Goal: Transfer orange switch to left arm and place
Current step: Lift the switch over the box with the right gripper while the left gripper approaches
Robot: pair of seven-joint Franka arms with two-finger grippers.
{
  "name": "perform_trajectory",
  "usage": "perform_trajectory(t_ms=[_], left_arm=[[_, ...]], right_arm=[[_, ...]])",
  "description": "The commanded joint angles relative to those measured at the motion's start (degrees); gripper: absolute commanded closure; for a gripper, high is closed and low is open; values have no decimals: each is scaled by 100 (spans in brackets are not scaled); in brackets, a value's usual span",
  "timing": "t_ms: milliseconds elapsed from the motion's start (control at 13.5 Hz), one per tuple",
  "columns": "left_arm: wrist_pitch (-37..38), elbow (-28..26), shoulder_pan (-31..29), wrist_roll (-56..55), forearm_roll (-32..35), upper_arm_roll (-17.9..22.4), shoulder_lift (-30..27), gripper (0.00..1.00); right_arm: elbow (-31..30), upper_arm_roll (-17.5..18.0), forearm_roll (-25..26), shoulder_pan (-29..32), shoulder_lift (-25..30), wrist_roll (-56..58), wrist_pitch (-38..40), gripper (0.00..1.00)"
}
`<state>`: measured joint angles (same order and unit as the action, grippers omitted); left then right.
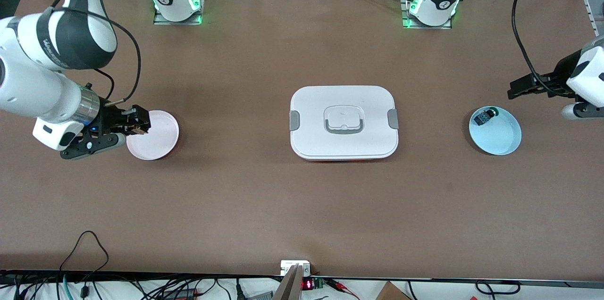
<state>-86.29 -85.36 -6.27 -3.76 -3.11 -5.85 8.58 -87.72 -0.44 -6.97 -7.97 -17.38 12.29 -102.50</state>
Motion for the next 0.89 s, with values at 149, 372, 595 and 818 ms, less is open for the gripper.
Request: perform_trajectory(t_ms=[149, 372, 595, 818], left_arm=[[534, 221, -41, -28, -1225, 75, 135, 0], [543, 221, -120, -160, -1632, 84, 161, 0], [560, 221, -137, -99, -1937, 66, 144, 0], [832, 169, -400, -387, -3586, 84, 502, 0]], right_arm=[[474, 176, -803, 15, 59, 1299, -120, 99], [475, 176, -1778, -11, 86, 2266, -323, 99], [291, 211, -3227, -116, 25, 3874, -631, 99], [273, 220, -4211, -371, -80, 4911, -894, 99]])
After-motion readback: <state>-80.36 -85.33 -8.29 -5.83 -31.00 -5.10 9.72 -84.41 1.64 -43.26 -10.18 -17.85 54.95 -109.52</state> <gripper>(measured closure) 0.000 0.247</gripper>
